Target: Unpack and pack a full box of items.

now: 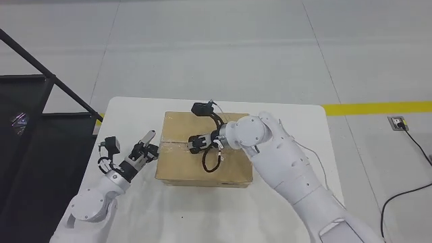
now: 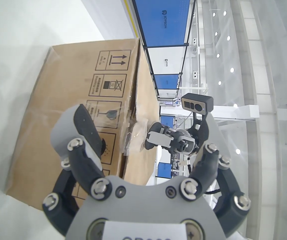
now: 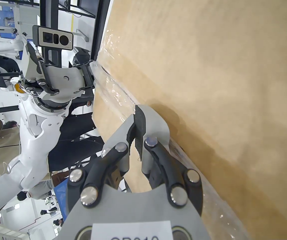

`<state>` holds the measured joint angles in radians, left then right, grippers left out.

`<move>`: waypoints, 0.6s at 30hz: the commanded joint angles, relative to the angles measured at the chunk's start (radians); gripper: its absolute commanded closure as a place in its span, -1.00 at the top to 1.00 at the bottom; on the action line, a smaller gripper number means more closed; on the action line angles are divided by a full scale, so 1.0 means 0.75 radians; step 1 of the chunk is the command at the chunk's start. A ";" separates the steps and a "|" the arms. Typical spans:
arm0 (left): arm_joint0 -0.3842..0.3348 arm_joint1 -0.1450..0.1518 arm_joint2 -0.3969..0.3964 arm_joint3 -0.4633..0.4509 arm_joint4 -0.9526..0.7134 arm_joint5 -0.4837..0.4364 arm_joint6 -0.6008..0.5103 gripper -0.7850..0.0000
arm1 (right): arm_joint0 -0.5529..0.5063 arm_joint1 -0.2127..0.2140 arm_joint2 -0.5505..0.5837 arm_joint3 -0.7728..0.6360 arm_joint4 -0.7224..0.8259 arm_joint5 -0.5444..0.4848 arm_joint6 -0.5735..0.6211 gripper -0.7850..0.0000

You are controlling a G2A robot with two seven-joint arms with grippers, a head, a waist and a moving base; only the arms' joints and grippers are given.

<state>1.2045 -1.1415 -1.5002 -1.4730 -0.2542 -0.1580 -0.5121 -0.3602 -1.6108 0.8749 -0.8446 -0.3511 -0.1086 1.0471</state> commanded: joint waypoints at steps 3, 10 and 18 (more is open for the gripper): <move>-0.001 -0.002 0.010 -0.008 -0.003 -0.003 -0.003 1.00 | 0.033 -0.027 -0.044 0.061 0.019 -0.018 -0.037 -1.00; -0.008 -0.005 0.036 -0.020 0.006 0.003 0.005 1.00 | 0.072 -0.073 -0.092 0.184 0.074 -0.116 -0.145 -1.00; -0.014 -0.007 0.041 -0.019 0.005 0.004 0.008 1.00 | 0.107 -0.123 -0.122 0.310 0.210 -0.270 -0.103 -1.00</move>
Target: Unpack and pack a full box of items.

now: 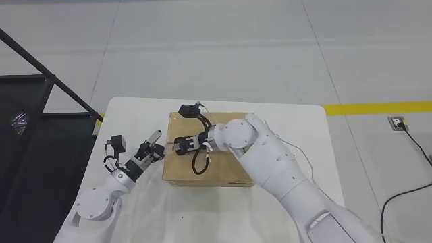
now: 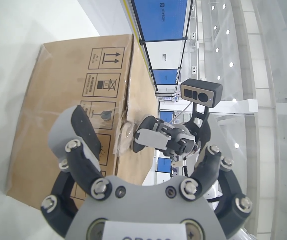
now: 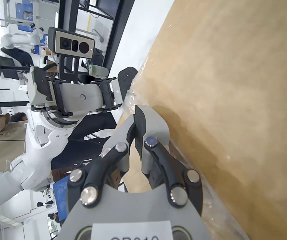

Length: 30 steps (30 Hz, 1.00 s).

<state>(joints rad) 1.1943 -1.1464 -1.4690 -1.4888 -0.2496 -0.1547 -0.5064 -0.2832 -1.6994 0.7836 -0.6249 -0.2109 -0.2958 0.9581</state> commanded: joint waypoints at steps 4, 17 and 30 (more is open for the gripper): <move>0.000 0.001 -0.011 0.012 -0.009 -0.002 0.004 1.00 | 0.036 -0.022 -0.007 0.087 0.060 -0.064 0.052 -1.00; 0.020 0.007 -0.071 0.019 -0.053 -0.009 -0.003 1.00 | 0.049 0.036 0.044 0.083 -0.031 -0.064 0.133 -1.00; 0.101 0.016 -0.150 -0.101 -0.081 -0.034 0.007 1.00 | -0.302 0.249 0.358 -0.477 -0.183 0.031 0.200 -1.00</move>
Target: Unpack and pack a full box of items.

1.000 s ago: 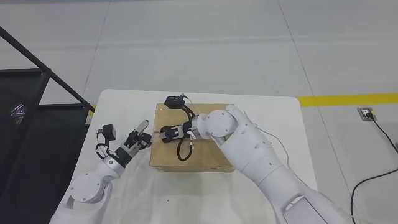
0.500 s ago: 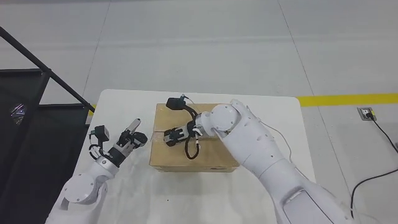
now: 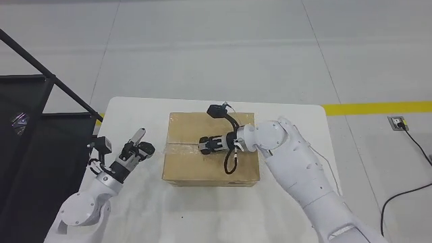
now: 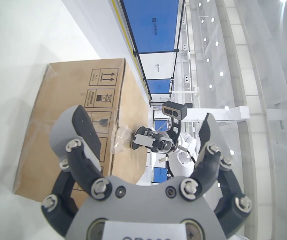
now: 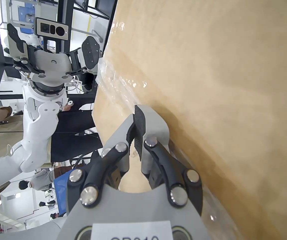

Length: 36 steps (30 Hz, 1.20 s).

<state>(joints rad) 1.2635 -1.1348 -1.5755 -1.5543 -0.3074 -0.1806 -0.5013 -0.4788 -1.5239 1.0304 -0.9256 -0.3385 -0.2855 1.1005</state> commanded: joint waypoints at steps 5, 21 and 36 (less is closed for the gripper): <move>0.038 0.004 -0.030 -0.066 -0.003 0.006 0.002 1.00 | -0.194 0.067 0.126 -0.324 -0.093 0.113 0.022 -1.00; 0.104 0.006 -0.057 -0.141 0.031 -0.009 0.043 1.00 | -0.361 0.135 0.288 -0.538 -0.204 0.336 -0.084 -1.00; 0.115 0.011 -0.101 -0.118 0.009 -0.022 0.023 1.00 | -0.496 0.185 0.418 -0.662 -0.155 0.339 -0.130 -1.00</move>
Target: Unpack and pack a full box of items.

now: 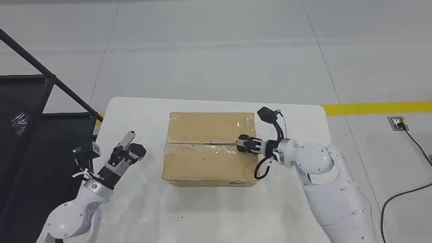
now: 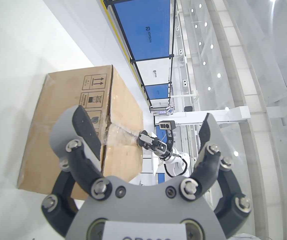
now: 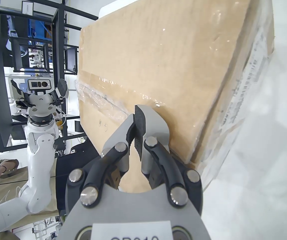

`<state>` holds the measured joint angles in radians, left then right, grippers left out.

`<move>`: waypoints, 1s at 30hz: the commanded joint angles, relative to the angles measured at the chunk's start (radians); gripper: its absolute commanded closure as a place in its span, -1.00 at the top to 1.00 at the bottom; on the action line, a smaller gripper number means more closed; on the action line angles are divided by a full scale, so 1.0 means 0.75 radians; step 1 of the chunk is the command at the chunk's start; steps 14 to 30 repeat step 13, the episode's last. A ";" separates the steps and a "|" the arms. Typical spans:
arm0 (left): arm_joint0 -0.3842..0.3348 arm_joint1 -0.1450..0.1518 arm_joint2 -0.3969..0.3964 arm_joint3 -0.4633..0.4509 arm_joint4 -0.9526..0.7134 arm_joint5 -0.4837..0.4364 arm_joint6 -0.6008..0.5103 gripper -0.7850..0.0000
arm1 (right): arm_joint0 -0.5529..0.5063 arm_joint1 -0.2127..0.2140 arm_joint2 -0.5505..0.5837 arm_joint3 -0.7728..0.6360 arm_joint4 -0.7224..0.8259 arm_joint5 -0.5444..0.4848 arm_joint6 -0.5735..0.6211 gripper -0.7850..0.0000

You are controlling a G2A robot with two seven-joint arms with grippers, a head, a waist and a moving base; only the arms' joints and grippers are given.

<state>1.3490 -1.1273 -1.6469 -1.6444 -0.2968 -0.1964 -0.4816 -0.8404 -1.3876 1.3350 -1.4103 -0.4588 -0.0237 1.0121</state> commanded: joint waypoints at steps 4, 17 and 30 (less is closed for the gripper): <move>0.010 0.004 -0.041 0.003 -0.030 -0.014 -0.015 1.00 | -0.107 0.021 0.085 -0.127 0.037 -0.079 -0.089 -1.00; 0.035 0.011 -0.096 -0.017 -0.043 -0.038 -0.058 1.00 | -0.199 0.033 0.141 -0.235 0.057 -0.159 -0.178 -0.51; 0.035 0.011 -0.096 -0.017 -0.043 -0.038 -0.058 1.00 | -0.199 0.033 0.141 -0.235 0.057 -0.159 -0.178 -0.51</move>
